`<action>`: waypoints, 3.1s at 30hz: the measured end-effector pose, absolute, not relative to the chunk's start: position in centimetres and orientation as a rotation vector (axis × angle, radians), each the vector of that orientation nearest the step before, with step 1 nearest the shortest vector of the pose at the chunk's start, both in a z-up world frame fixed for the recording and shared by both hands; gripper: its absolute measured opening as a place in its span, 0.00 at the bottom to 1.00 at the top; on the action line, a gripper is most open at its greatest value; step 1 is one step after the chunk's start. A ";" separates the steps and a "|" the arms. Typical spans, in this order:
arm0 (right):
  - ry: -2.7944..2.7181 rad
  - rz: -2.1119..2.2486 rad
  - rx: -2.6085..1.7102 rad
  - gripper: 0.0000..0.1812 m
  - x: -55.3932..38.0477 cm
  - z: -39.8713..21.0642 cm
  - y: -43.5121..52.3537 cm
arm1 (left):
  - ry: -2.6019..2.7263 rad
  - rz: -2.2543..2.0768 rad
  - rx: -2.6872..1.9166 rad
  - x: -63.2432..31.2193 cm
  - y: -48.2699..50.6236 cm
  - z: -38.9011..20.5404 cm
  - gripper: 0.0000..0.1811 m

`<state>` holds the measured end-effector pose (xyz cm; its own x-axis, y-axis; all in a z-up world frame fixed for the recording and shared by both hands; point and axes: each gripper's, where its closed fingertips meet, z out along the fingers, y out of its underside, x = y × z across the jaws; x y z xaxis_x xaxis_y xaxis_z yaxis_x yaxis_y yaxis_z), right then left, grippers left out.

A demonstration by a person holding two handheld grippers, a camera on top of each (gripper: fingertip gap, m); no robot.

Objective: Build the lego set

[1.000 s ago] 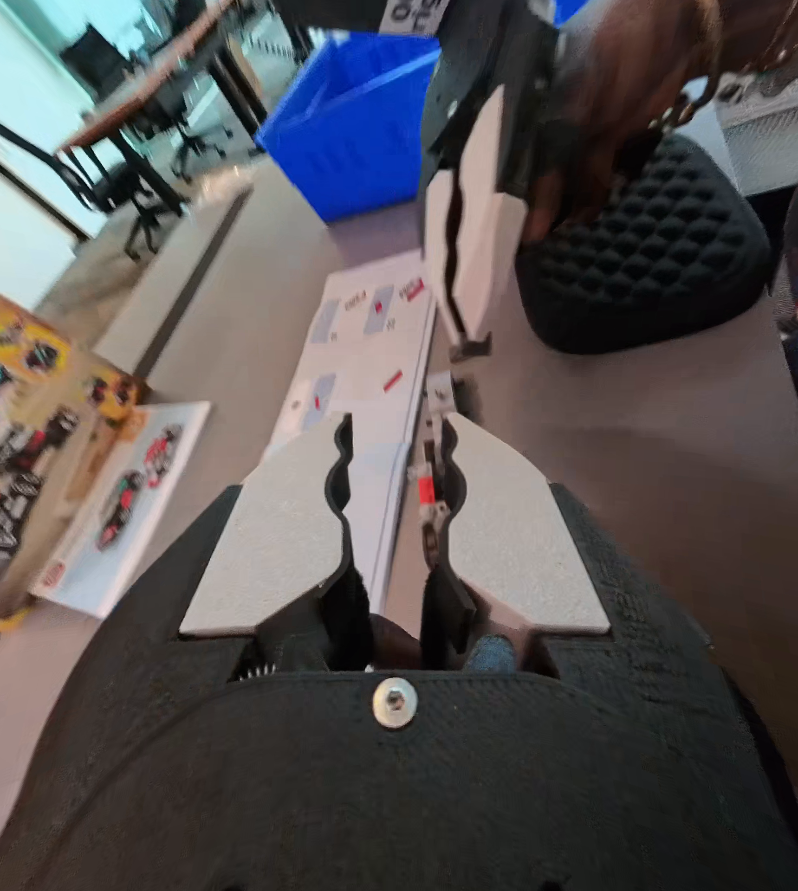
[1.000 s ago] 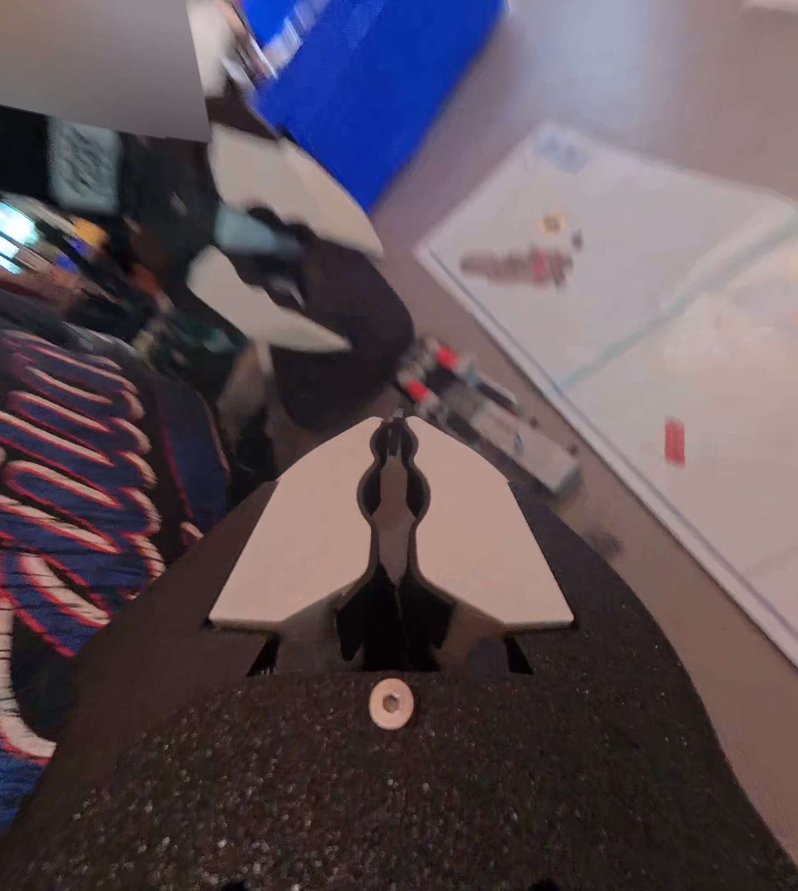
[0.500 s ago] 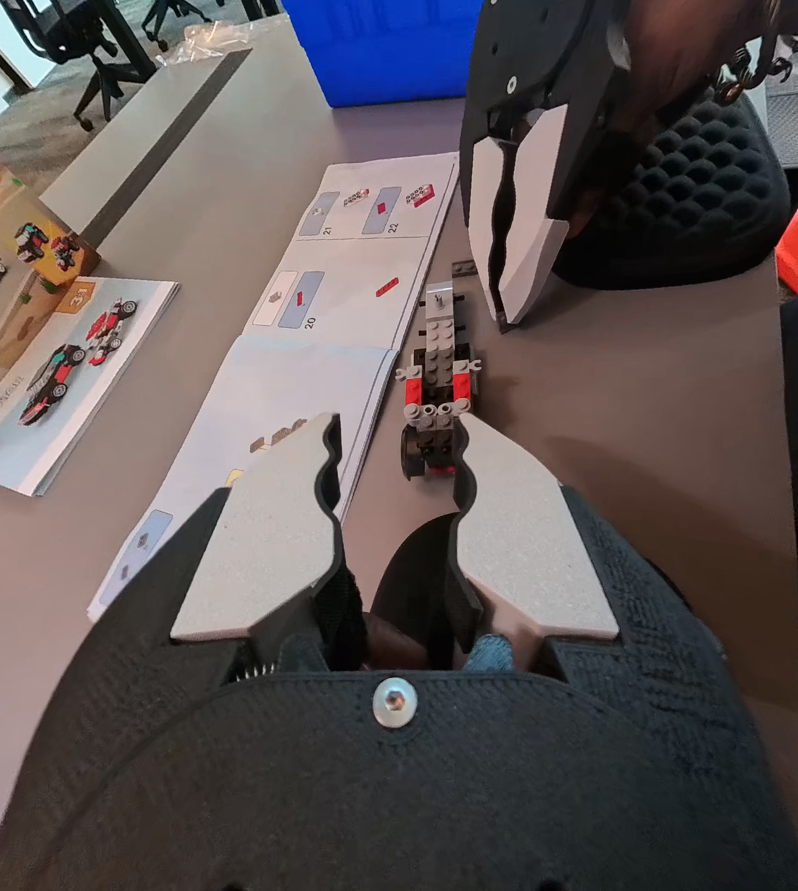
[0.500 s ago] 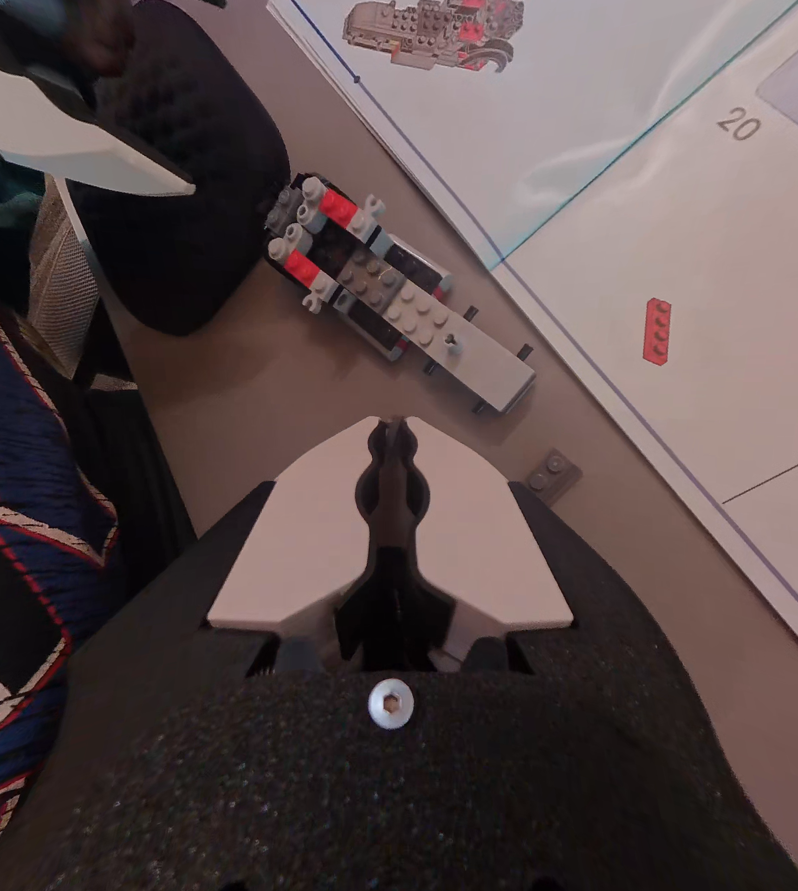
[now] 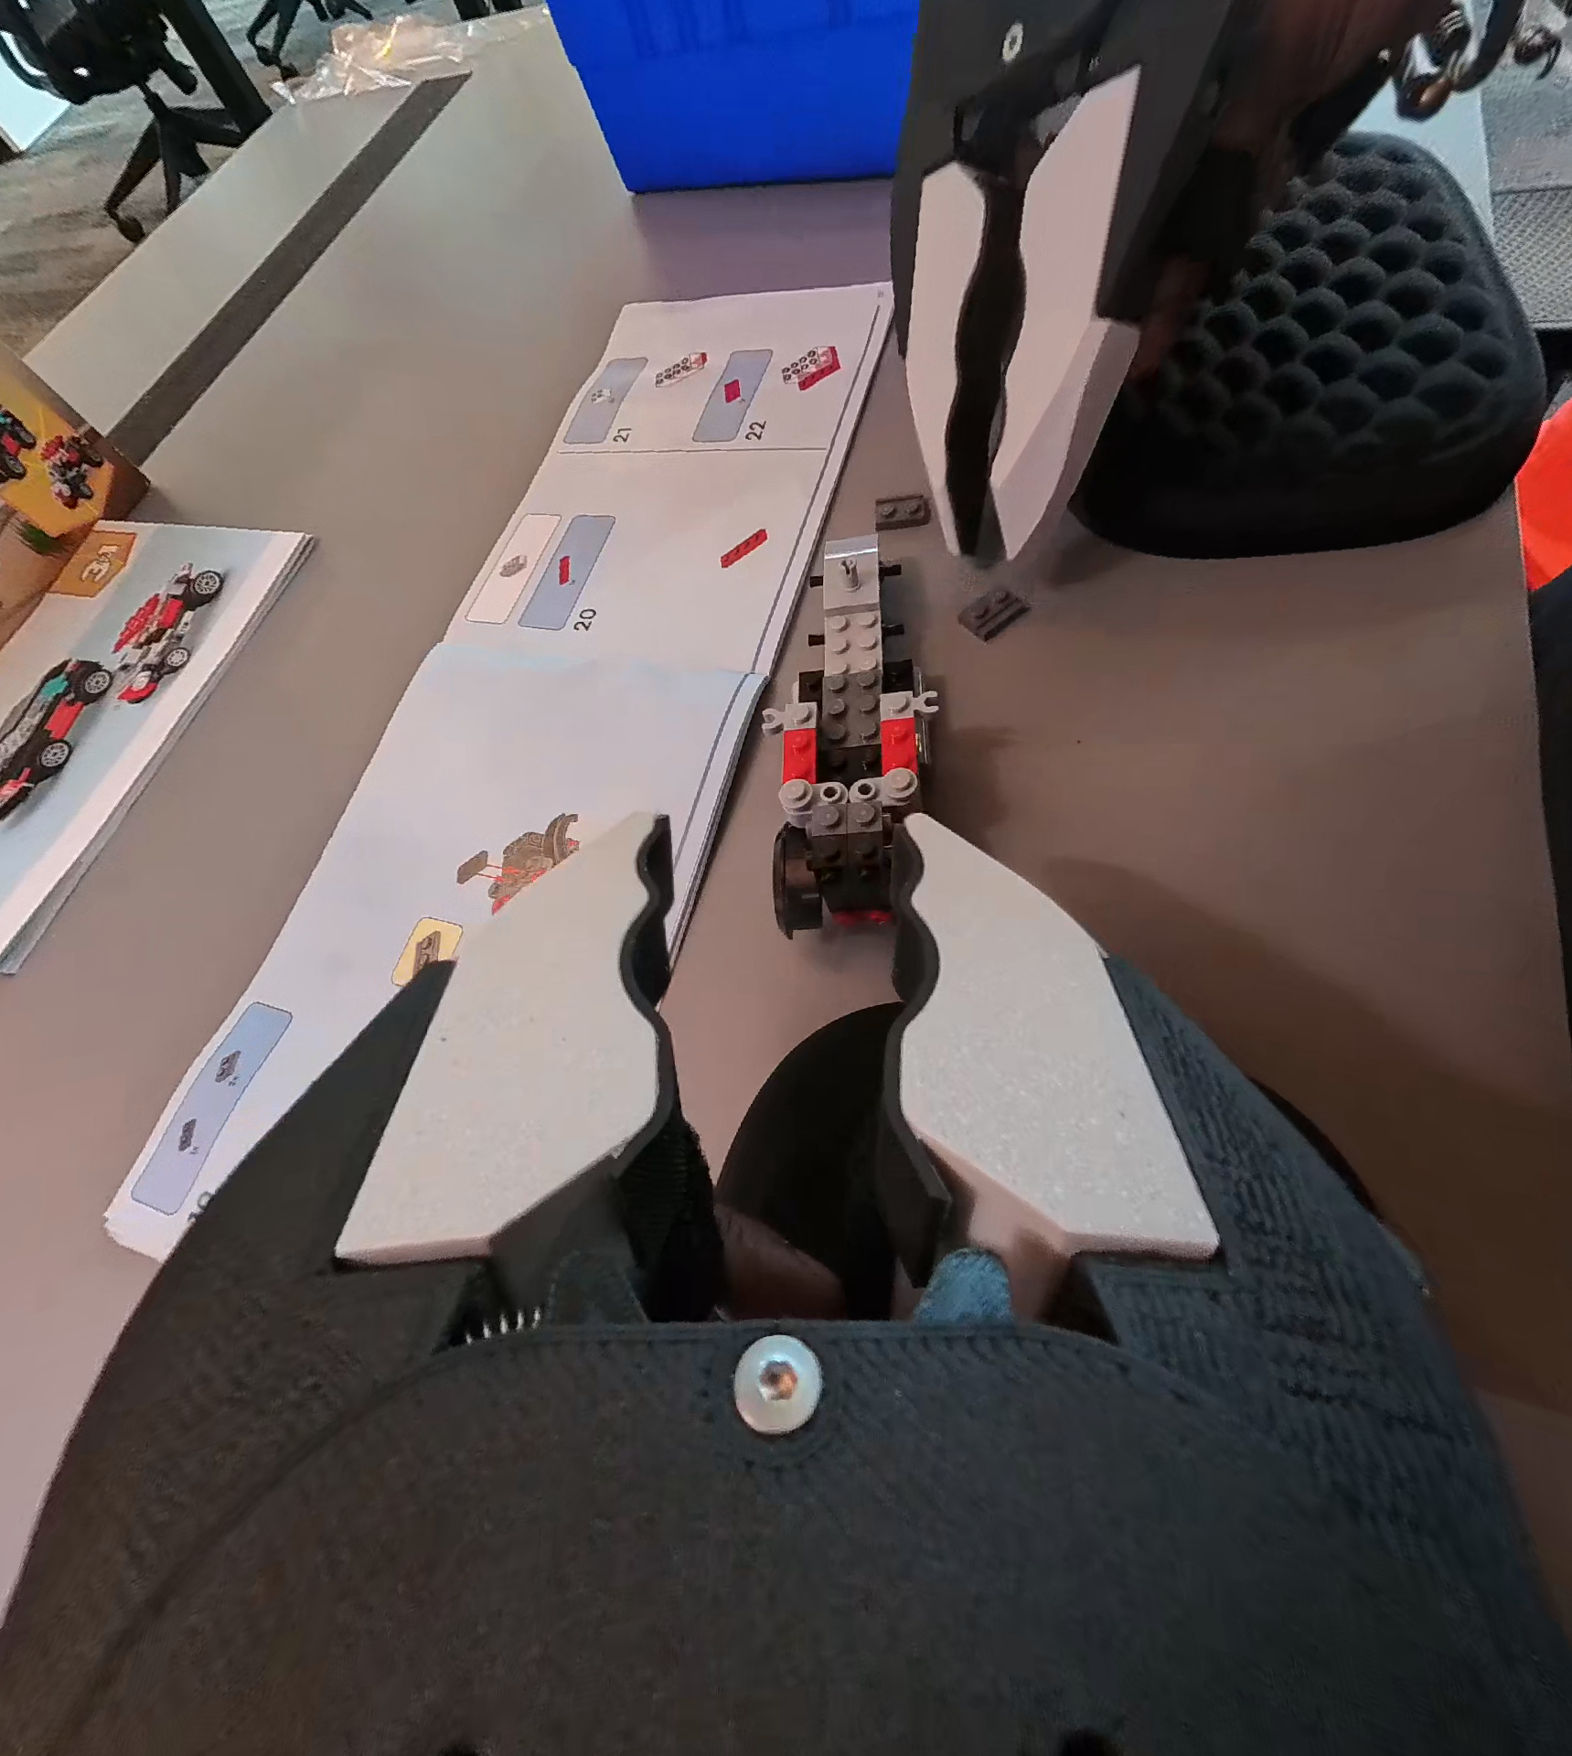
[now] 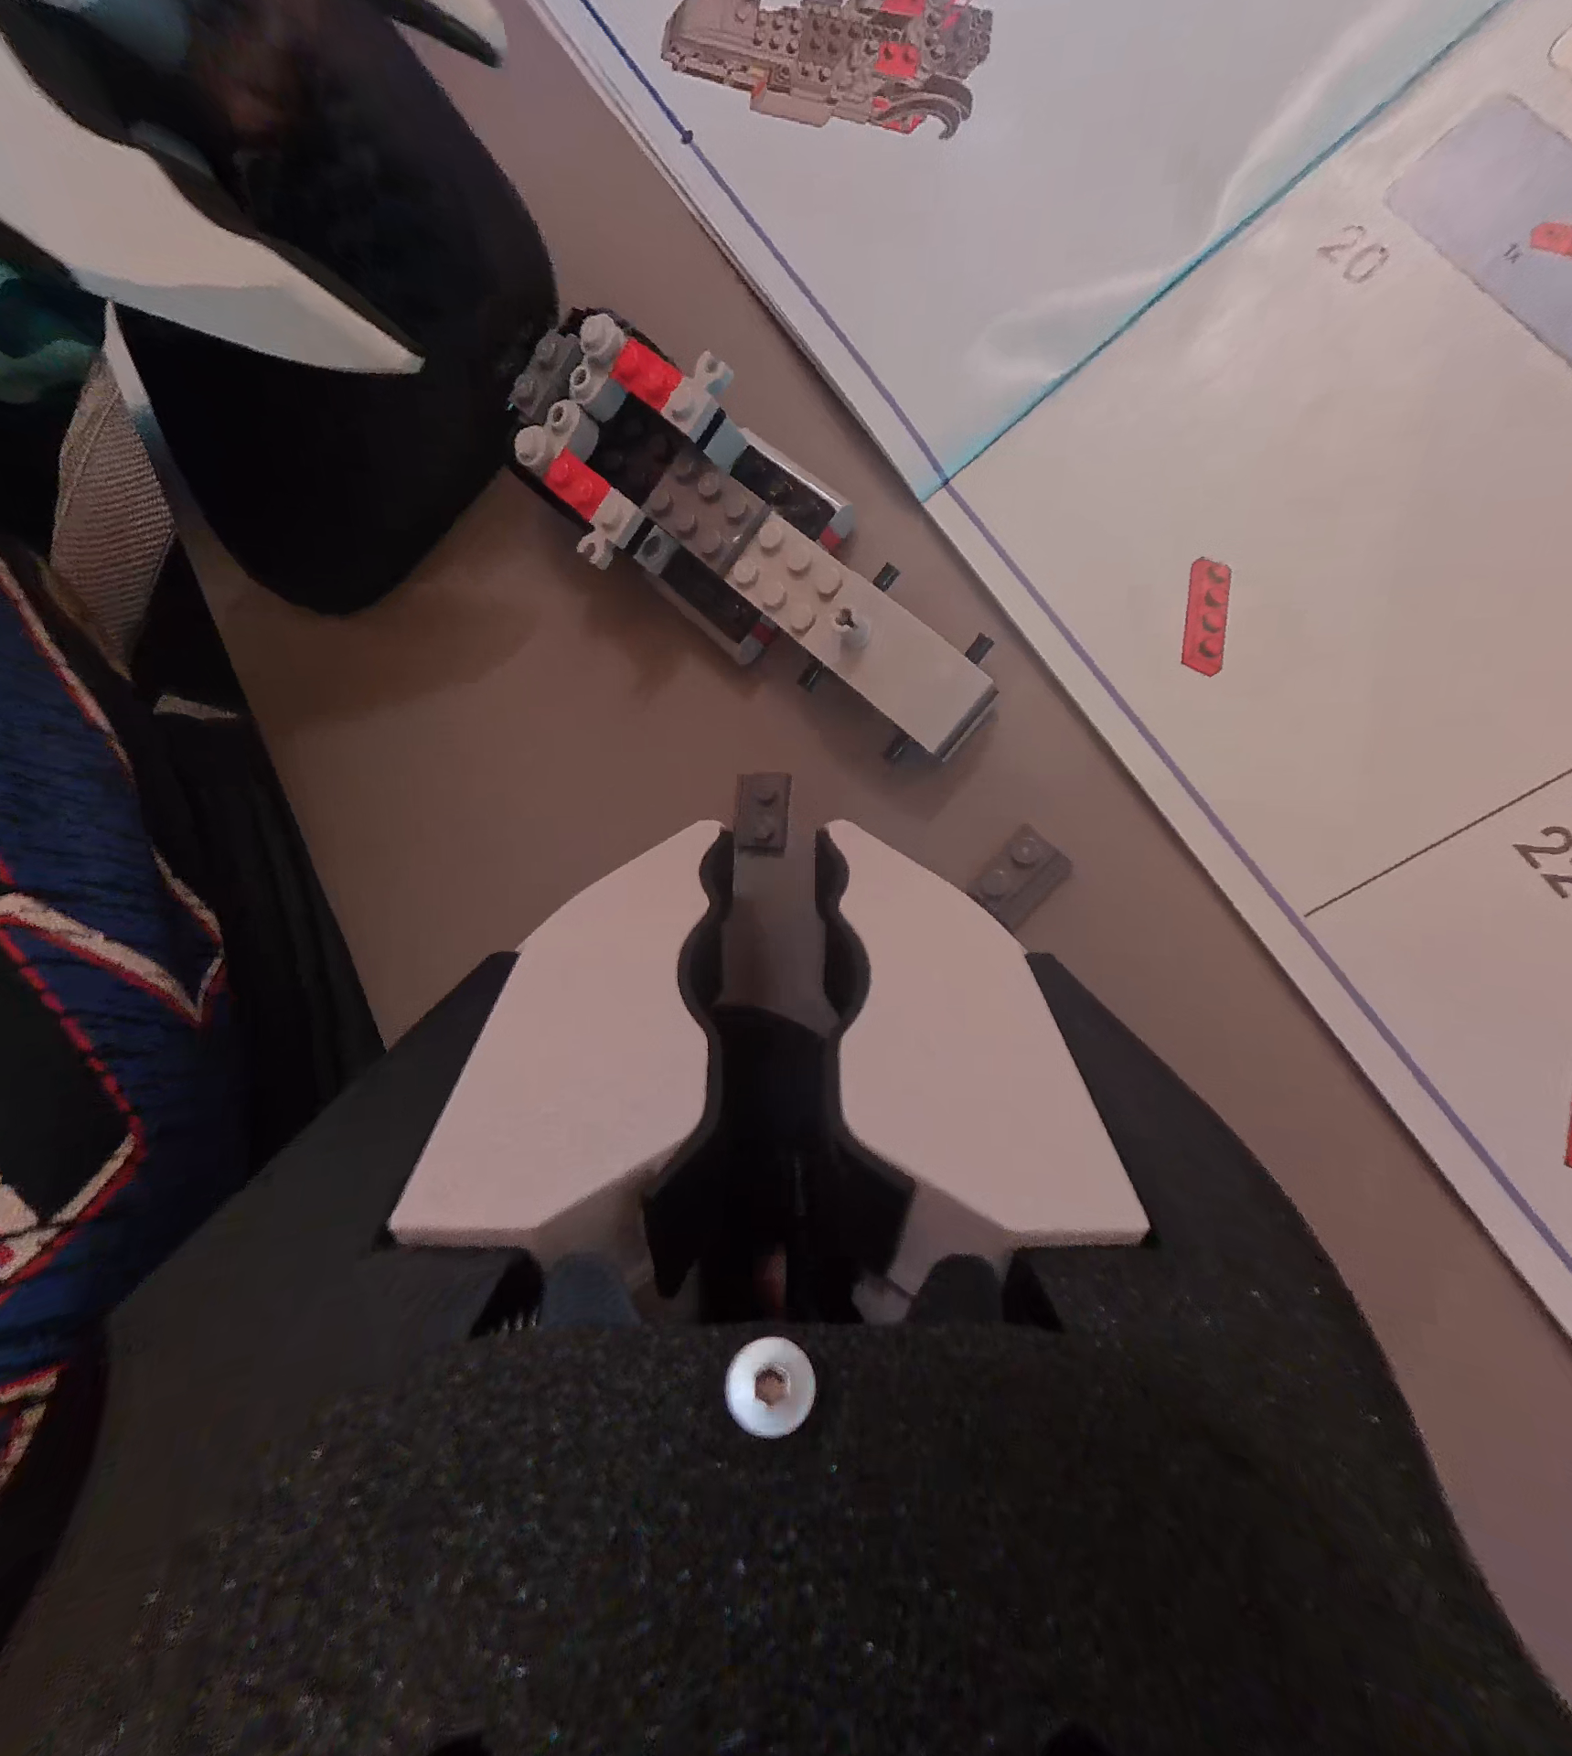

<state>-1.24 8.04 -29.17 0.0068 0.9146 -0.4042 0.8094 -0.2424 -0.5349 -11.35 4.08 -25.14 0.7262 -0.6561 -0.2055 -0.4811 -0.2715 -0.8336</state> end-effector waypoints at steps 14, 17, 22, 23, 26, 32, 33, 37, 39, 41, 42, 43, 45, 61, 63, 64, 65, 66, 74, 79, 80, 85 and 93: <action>-2.135 0.754 -1.408 0.27 -3.0 -27.8 11.4 | 0.764 -0.246 -1.968 -12.3 4.1 -25.5 0.25; -2.169 0.836 -1.393 0.26 -3.8 -28.1 11.3 | 0.718 -0.272 -1.958 -12.6 4.3 -25.2 0.25; -2.231 0.879 -1.355 0.25 -4.4 -28.7 10.8 | 0.662 -0.344 -1.999 -13.0 4.5 -25.6 0.27; -2.242 0.901 -1.356 0.25 -4.5 -28.7 10.6 | 0.656 -0.361 -2.011 -13.0 4.5 -25.7 0.27; -2.222 1.007 -1.361 0.25 -4.9 -27.6 10.0 | 0.631 -0.417 -2.028 -13.1 4.6 -25.8 0.27; -1.954 1.031 -1.638 0.28 -7.0 -26.4 13.9 | 0.544 -0.519 -2.000 -13.6 4.7 -25.2 0.26; -1.923 0.950 -1.718 0.28 -7.0 -27.3 15.2 | 0.539 -0.524 -1.995 -13.6 4.7 -25.1 0.26; -1.845 0.751 -1.891 0.38 -6.9 -29.3 17.7 | 0.542 -0.524 -2.012 -13.6 4.7 -25.4 0.25; -1.800 0.699 -1.967 0.46 -7.0 -29.6 17.9 | 0.564 -0.515 -2.026 -13.4 4.7 -25.7 0.25; -1.769 0.628 -2.040 0.53 -6.8 -30.0 17.9 | 0.580 -0.521 -2.032 -13.3 4.6 -25.8 0.25; -1.751 0.601 -2.067 0.55 -6.7 -30.1 17.8 | 0.577 -0.526 -2.030 -13.3 4.6 -25.8 0.25; -1.722 0.573 -2.093 0.56 -6.5 -30.1 17.9 | 0.571 -0.534 -2.026 -13.3 4.6 -25.7 0.25; -1.641 0.508 -2.168 0.55 -6.0 -30.4 18.3 | 0.553 -0.560 -2.014 -13.4 4.6 -25.5 0.25; -1.790 0.515 -1.988 0.51 -7.5 -30.6 19.5 | 0.505 -0.620 -1.984 -13.7 4.6 -25.0 0.24; -1.787 0.522 -1.988 0.51 -7.6 -30.6 19.4 | 0.506 -0.624 -1.984 -13.7 4.6 -24.9 0.24; -1.782 0.523 -1.989 0.51 -7.6 -30.6 19.4 | 0.505 -0.628 -1.982 -13.7 4.6 -24.9 0.24; -1.779 0.523 -1.989 0.51 -7.6 -30.6 19.4 | 0.503 -0.631 -1.979 -13.7 4.6 -24.9 0.24; -1.779 0.523 -1.990 0.51 -7.6 -30.6 19.4 | 0.502 -0.635 -1.977 -13.7 4.6 -24.9 0.24; -1.780 0.521 -1.990 0.51 -7.6 -30.6 19.4 | 0.506 -0.640 -1.978 -13.6 4.5 -24.9 0.24; -1.777 0.524 -1.989 0.51 -7.6 -30.6 19.4 | 0.527 -0.635 -1.998 -13.4 4.4 -25.2 0.24; -1.776 0.523 -1.990 0.51 -7.6 -30.6 19.4 | 0.531 -0.632 -2.000 -13.4 4.4 -25.3 0.24; -1.754 0.537 -1.981 0.51 -7.7 -30.6 19.5 | 0.548 -0.620 -2.018 -13.2 4.4 -25.6 0.24; -1.751 0.541 -1.978 0.51 -7.7 -30.6 19.5 | 0.572 -0.603 -2.047 -13.1 4.4 -26.0 0.24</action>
